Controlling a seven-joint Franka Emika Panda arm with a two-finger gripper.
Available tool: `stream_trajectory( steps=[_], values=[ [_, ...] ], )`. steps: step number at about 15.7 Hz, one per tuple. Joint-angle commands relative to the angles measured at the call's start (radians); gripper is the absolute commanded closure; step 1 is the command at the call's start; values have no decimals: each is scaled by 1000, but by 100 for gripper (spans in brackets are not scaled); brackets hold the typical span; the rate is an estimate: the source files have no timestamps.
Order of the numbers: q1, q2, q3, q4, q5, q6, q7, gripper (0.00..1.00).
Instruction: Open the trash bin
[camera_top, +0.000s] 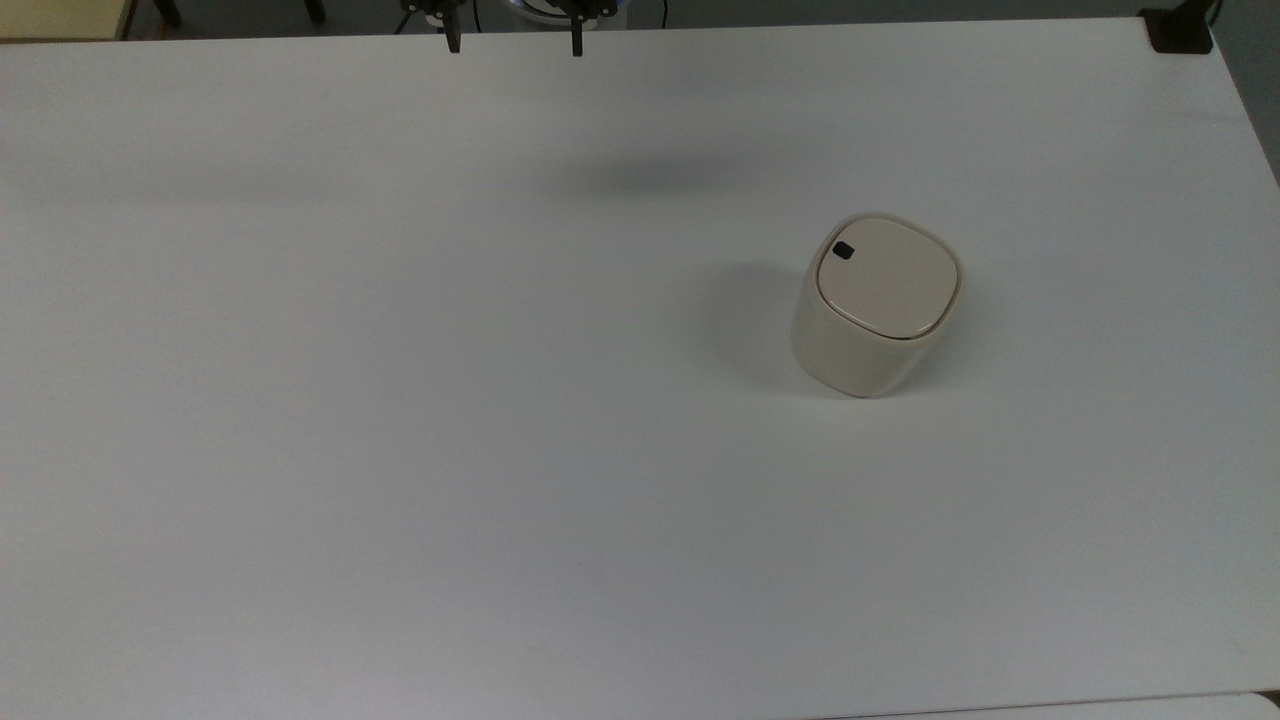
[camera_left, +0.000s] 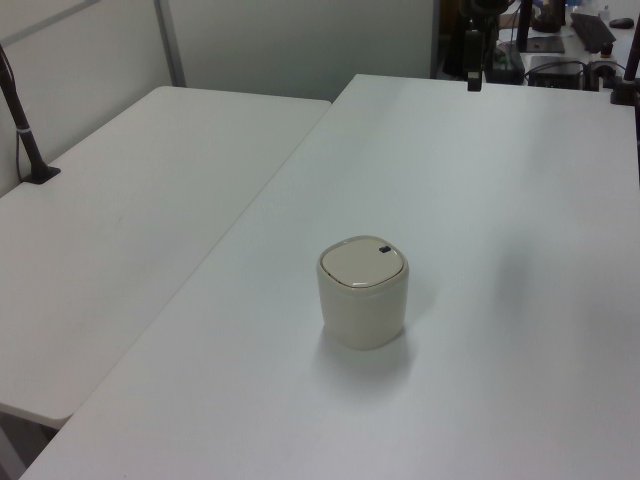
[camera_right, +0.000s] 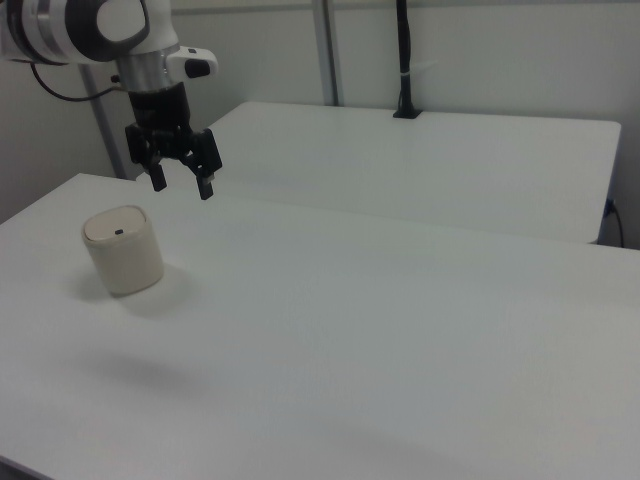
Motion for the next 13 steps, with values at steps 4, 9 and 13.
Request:
stream_trajectory(
  steps=[4,9,13],
  values=[
    [-3,8,-10,24,-15,-19,-11,0],
    [-6,48,-11,27,-23,-4,-13,0],
    [-27,69,-13,63,-10,-3,-11,0]
  ],
)
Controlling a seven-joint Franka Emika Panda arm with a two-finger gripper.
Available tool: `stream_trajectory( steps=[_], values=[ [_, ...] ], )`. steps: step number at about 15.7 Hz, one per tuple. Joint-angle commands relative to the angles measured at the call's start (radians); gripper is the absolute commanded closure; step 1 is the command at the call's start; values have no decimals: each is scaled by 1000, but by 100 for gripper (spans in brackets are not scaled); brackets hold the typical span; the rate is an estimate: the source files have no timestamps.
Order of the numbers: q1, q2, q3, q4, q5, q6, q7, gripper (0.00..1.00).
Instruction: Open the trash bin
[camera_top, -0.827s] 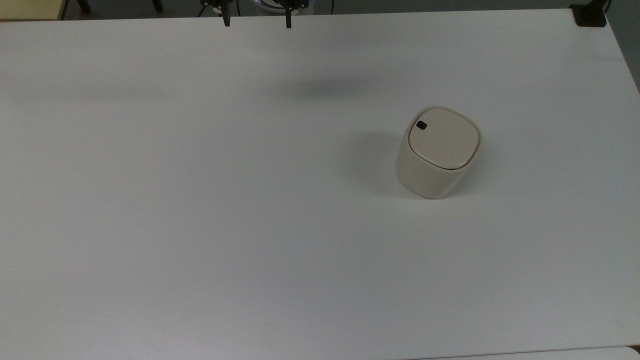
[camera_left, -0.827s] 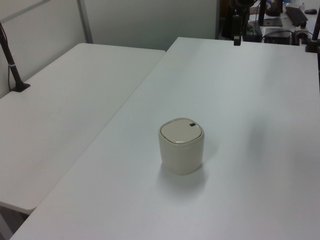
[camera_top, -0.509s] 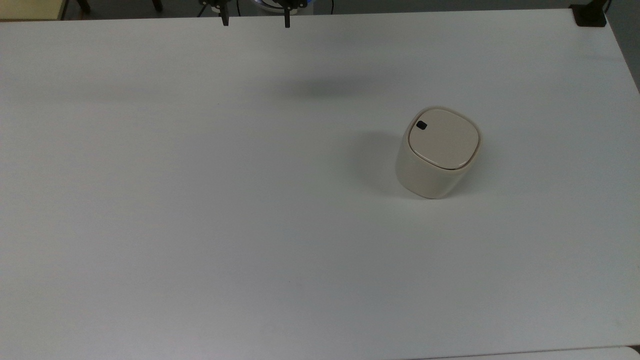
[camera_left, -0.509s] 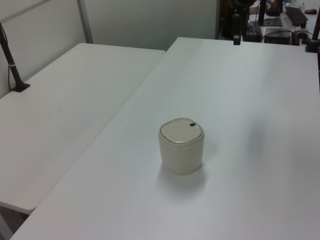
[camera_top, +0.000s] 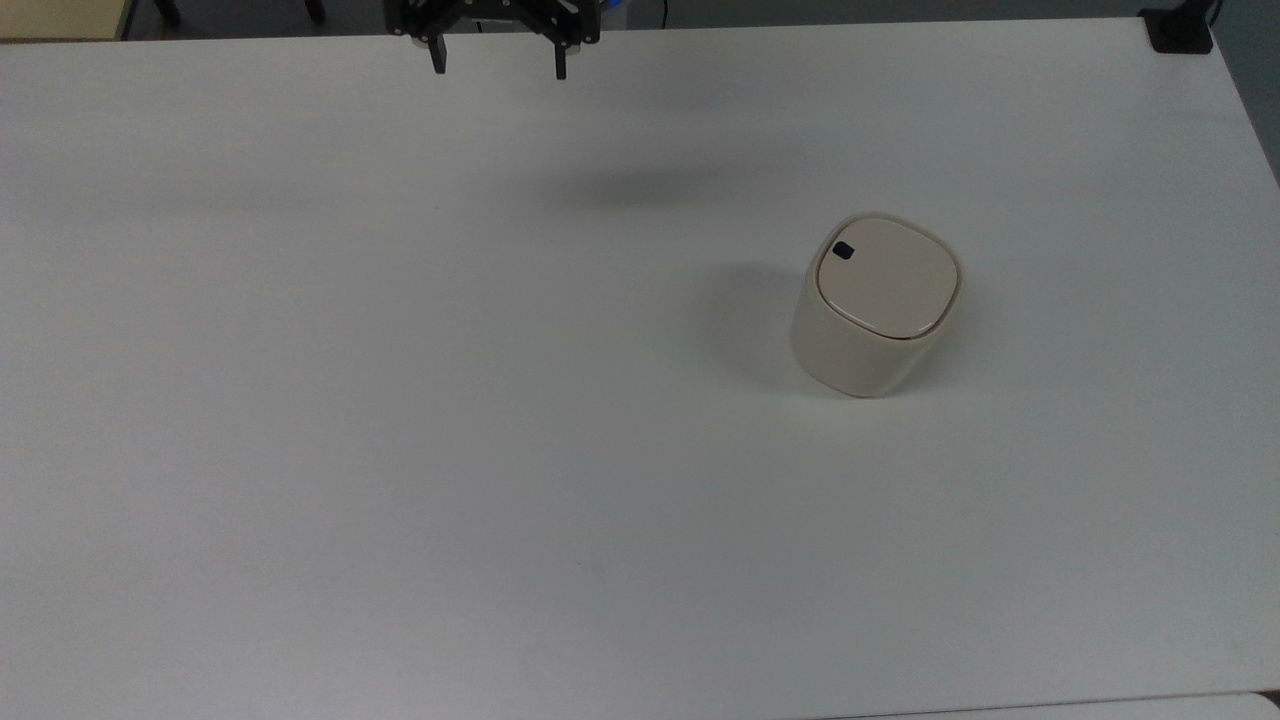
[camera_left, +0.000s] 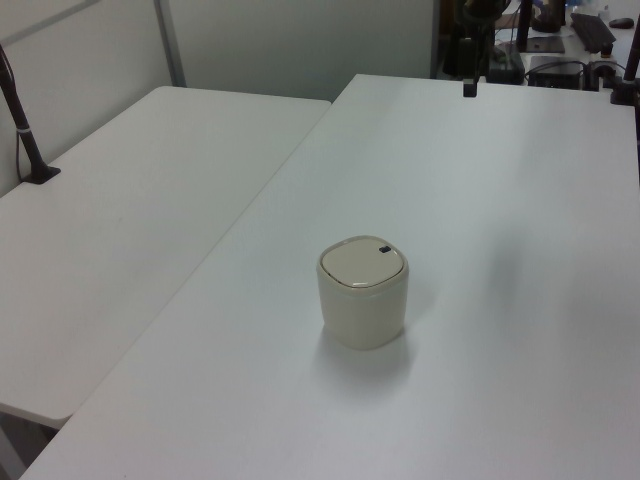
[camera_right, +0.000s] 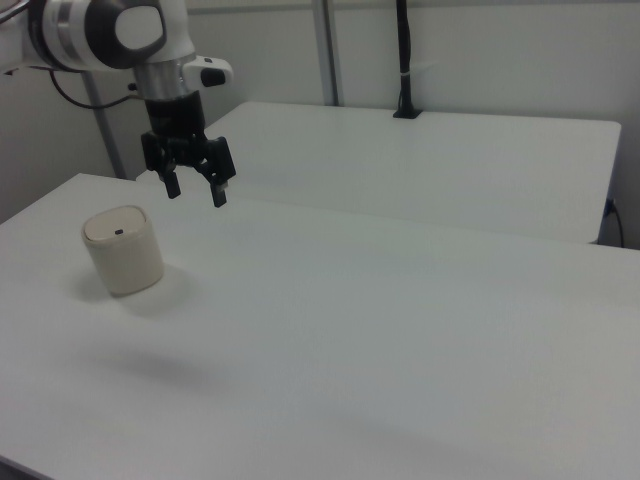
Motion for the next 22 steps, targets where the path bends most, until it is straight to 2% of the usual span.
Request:
stream_trajectory(
  steps=[1,11,18,22],
  values=[
    [-15,21,-4,40,6,-8,-11,0],
    [-15,14,-6,63,35,-19,-20,0],
    [-53,19,-24,63,40,-8,-48,0],
    [-55,21,-26,63,53,-8,-56,7]
  ],
)
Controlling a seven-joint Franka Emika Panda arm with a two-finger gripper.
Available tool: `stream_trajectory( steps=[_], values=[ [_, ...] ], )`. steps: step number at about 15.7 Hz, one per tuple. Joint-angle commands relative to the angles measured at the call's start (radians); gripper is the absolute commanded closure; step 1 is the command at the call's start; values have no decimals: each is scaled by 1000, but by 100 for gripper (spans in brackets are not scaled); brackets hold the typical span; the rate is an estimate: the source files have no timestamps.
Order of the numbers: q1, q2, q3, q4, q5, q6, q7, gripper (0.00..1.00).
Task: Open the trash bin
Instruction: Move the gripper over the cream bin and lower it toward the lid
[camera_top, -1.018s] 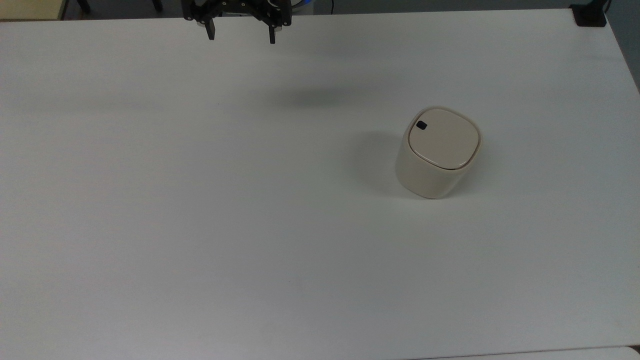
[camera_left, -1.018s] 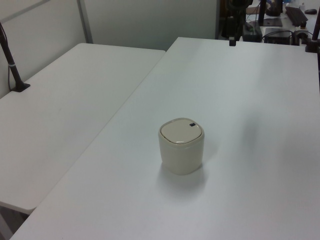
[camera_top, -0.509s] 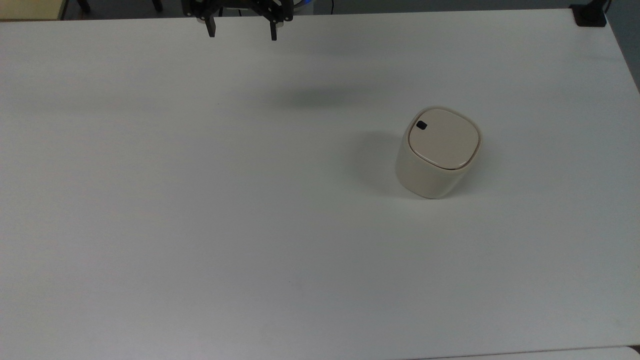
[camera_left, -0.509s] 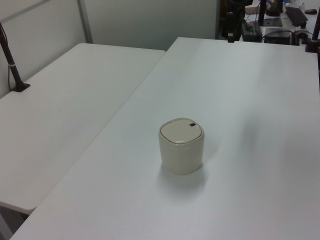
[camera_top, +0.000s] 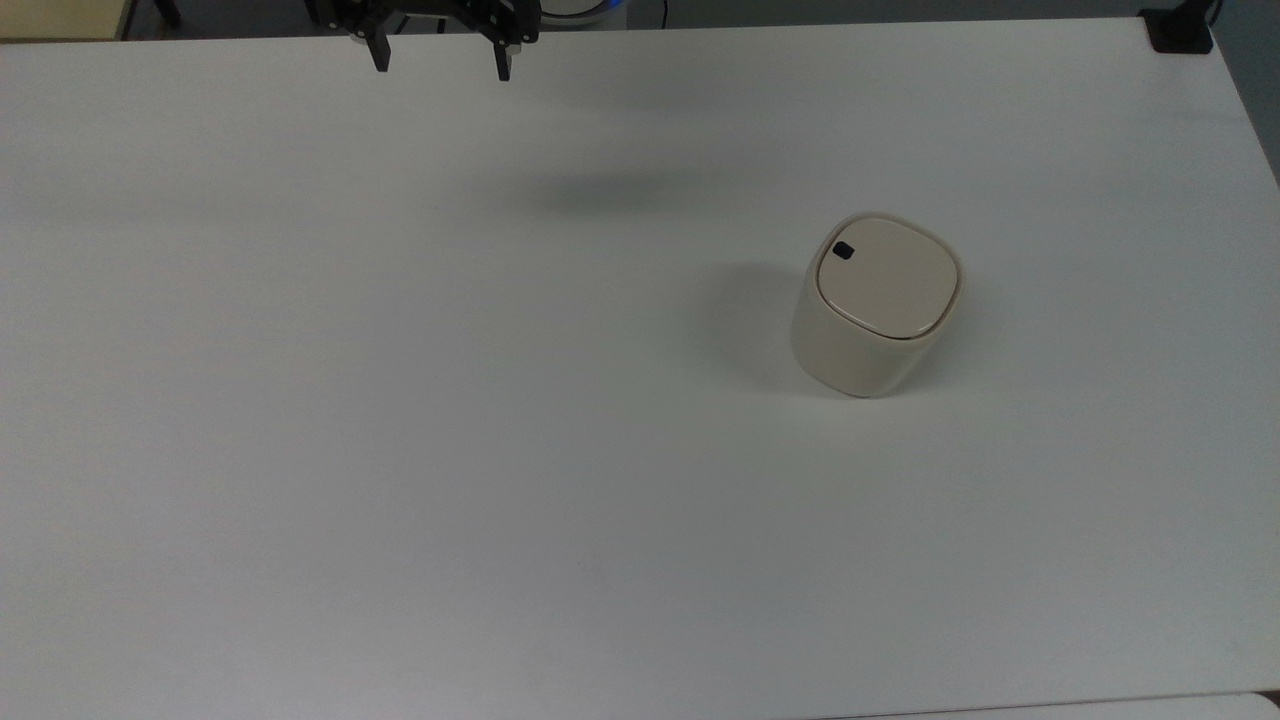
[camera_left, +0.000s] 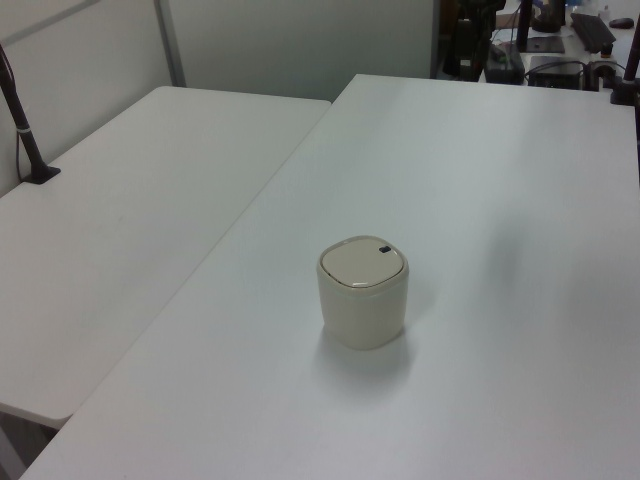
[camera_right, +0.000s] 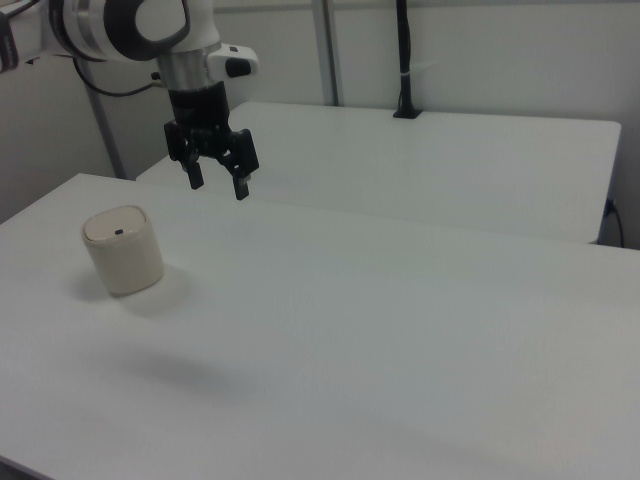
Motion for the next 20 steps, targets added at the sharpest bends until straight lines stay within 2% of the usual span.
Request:
stream_trajectory(
  steps=[1,3,6,9,10,12,15,17,20],
  values=[
    [-6,0,-5,6,35,-7,-36,11],
    [-6,0,-5,6,37,-9,-89,27],
    [-6,3,-2,3,50,-14,-165,69],
    [3,11,4,5,69,-1,-171,95],
    [11,18,11,6,70,15,-171,99],
    [52,27,15,5,70,55,-189,99],
    [121,55,15,6,78,62,-286,98],
    [157,70,15,11,121,63,-329,98],
    [239,89,15,36,126,65,-334,98]
  ],
)
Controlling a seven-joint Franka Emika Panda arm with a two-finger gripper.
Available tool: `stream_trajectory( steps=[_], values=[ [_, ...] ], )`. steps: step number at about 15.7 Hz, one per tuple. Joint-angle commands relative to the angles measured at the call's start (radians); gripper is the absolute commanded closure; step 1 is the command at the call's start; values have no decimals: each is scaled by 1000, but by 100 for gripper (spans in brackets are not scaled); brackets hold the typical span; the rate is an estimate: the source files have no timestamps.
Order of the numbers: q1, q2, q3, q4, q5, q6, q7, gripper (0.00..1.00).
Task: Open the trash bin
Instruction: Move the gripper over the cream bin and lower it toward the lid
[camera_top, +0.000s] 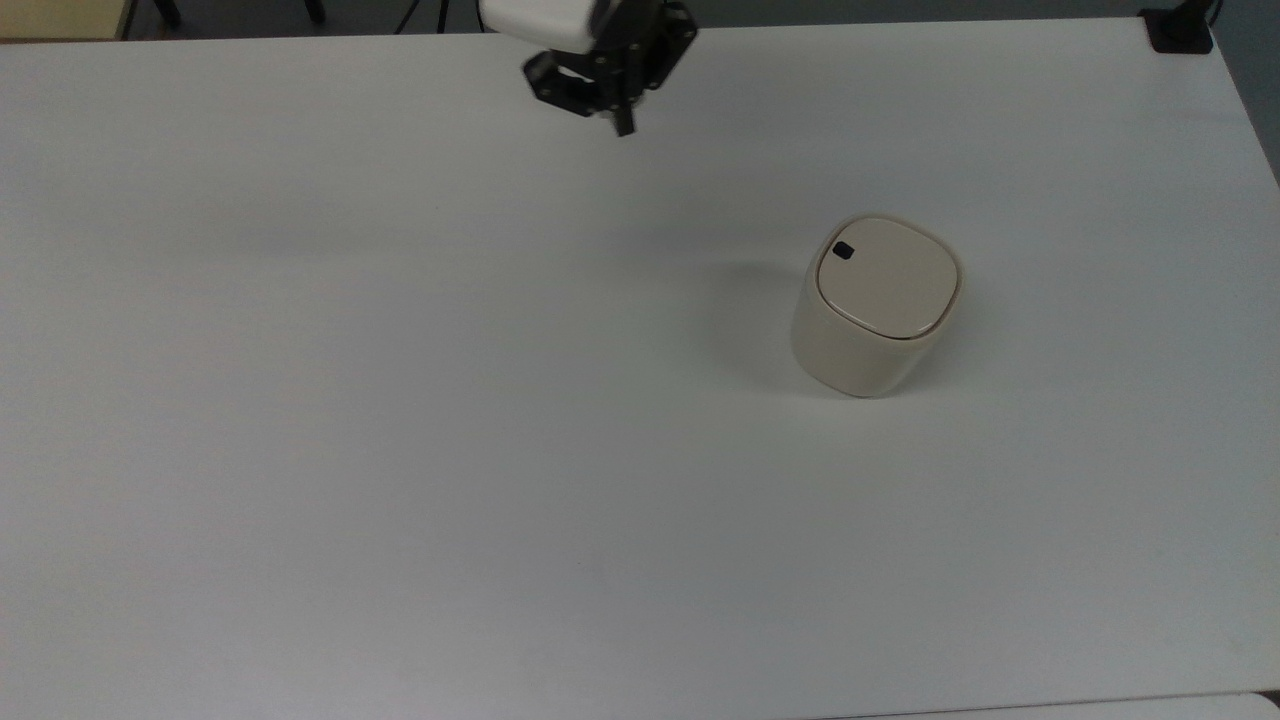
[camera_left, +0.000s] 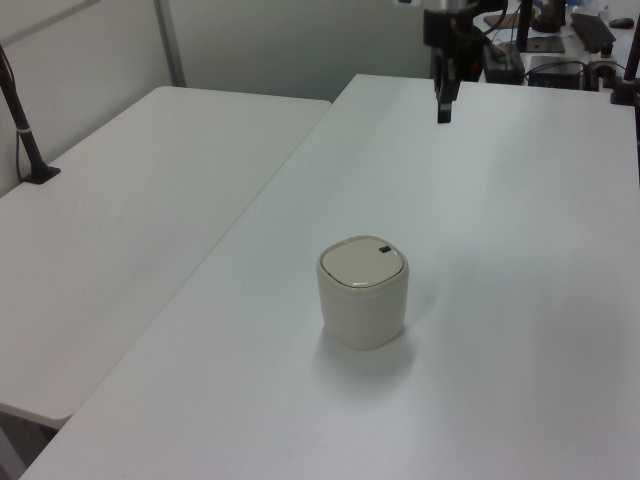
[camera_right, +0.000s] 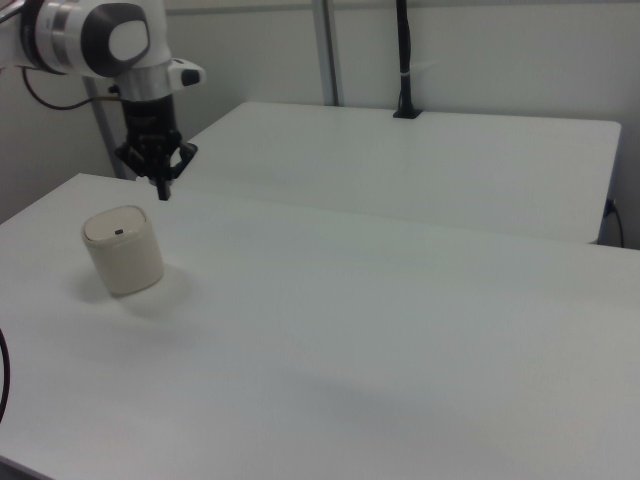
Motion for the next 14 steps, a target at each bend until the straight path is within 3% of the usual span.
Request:
stream_trajectory(
  steps=[1,6,14],
  values=[
    [111,26,-13,28,21,25,-33,97],
    [222,102,-16,28,6,96,17,97],
    [291,198,-14,28,-100,237,43,97]
  ],
)
